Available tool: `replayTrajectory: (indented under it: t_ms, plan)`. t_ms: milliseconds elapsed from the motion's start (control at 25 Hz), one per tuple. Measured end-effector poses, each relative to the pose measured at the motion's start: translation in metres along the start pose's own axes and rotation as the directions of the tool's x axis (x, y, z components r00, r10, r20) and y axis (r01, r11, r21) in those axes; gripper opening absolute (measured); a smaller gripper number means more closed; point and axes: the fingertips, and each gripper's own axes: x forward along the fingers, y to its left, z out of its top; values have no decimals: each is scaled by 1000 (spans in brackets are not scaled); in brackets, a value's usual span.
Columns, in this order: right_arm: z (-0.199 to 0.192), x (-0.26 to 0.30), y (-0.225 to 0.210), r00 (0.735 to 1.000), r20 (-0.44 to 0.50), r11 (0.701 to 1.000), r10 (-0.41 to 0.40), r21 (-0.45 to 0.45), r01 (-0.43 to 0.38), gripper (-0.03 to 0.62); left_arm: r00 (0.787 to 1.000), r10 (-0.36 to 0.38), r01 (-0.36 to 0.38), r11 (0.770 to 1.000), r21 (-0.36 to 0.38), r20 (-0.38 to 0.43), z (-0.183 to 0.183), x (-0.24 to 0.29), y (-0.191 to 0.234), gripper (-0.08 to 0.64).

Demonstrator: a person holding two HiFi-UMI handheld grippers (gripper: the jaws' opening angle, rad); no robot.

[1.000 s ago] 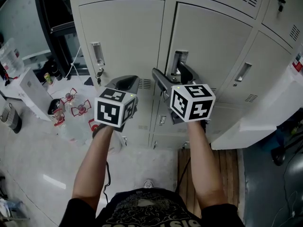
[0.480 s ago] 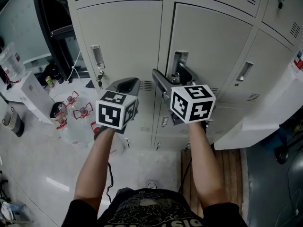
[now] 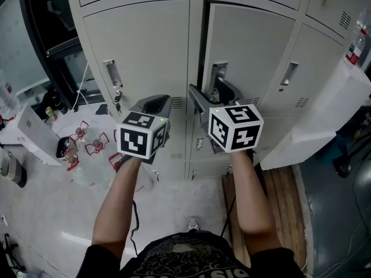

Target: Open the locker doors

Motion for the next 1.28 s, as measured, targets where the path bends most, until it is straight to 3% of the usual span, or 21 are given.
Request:
replayTrajectory:
  t_ms: [760,1280]
  plan:
    - [3,-82,-8,972,-9,972,-235,11,236,254,974,-222,222,975,8,49,-3,-24,-60,3]
    - [3,-120,-25,924,-9,924,-383,8,383,175,928,-370,368,929,40,46,-2,-23,-103,3]
